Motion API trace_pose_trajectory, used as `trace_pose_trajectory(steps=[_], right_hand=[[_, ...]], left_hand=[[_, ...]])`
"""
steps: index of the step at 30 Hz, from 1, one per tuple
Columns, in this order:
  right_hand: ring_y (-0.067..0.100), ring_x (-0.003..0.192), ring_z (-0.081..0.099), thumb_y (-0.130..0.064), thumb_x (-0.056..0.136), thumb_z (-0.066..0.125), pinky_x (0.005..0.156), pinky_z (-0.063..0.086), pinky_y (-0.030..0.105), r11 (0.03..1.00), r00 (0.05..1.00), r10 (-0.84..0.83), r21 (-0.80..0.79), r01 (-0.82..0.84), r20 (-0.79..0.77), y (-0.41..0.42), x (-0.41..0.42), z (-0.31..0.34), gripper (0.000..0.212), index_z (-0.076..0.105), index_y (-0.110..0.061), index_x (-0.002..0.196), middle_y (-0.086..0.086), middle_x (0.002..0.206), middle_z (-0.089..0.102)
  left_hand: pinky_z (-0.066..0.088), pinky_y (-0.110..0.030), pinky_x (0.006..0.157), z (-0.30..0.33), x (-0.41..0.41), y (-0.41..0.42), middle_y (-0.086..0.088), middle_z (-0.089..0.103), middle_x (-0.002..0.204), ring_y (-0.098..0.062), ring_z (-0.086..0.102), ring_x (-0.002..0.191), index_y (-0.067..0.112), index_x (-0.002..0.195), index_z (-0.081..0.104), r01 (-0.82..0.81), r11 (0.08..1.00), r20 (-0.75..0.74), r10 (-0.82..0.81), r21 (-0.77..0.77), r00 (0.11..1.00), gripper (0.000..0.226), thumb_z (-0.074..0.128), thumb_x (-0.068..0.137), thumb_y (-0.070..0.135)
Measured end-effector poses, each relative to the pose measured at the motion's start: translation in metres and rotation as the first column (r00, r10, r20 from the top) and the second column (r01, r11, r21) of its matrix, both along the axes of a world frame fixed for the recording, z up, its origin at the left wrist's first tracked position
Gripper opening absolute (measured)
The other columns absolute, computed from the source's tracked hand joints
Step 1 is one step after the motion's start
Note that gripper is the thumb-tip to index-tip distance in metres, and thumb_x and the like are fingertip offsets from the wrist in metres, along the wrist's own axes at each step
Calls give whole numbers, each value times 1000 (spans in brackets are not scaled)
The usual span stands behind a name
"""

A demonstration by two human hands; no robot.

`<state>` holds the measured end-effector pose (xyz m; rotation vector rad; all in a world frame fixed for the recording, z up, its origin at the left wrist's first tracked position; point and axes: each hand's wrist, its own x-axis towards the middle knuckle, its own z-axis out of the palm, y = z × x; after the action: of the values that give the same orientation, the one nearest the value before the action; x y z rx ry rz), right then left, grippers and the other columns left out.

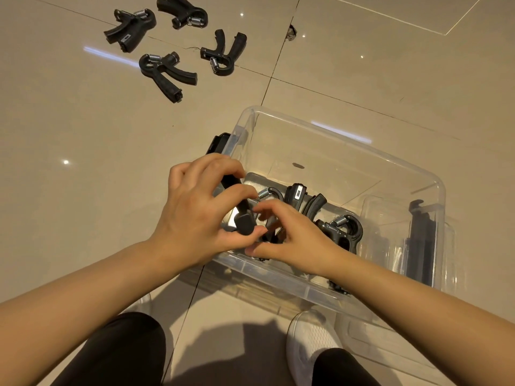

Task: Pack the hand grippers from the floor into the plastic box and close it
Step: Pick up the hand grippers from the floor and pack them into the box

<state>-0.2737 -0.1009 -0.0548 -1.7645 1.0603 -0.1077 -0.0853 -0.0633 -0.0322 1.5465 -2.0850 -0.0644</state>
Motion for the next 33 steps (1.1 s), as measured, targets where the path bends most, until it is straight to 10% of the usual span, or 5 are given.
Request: trace_pose_trajectory(steps=[14, 17, 21, 33], right_hand=[[8, 62, 53, -29, 81, 72, 60, 46, 25, 871, 887, -460, -175, 459, 37, -38, -32, 32, 15, 63, -25, 93, -7, 71, 57], [-2, 66, 55, -28, 88, 64, 58, 40, 10, 846, 910, -414, -359, 395, 24, -50, -35, 41, 12, 62, -28, 99, -12, 79, 60], [9, 84, 54, -28, 91, 58, 77, 44, 22, 812, 967, -242, -563, 154, -84, -59, -34, 46, 27, 60, -22, 117, -9, 96, 57], [23, 94, 56, -33, 93, 53, 71, 38, 30, 712, 924, 101, -622, -326, -369, -72, 8, 32, 28, 58, -15, 114, 3, 100, 64]], left_hand=[[29, -37, 82, 0, 2, -1, -2, 55, 111, -24, 52, 101, 21, 101, 68, -37, 999, 28, 36, 31, 999, 46, 57, 77, 59], [32, -39, 82, 1, 2, -2, -1, 63, 103, -23, 57, 98, 18, 98, 70, 18, 1000, 89, -18, 1, 996, 46, 55, 80, 58], [34, -40, 84, 0, 2, -3, 0, 64, 100, -24, 57, 102, 18, 97, 70, 10, 1000, 72, -9, -12, 997, 43, 54, 83, 55], [35, -40, 103, -6, 6, -4, 3, 47, 137, -18, 40, 127, 22, 122, 58, -49, 970, -220, 103, 238, 970, 42, 45, 89, 45]])
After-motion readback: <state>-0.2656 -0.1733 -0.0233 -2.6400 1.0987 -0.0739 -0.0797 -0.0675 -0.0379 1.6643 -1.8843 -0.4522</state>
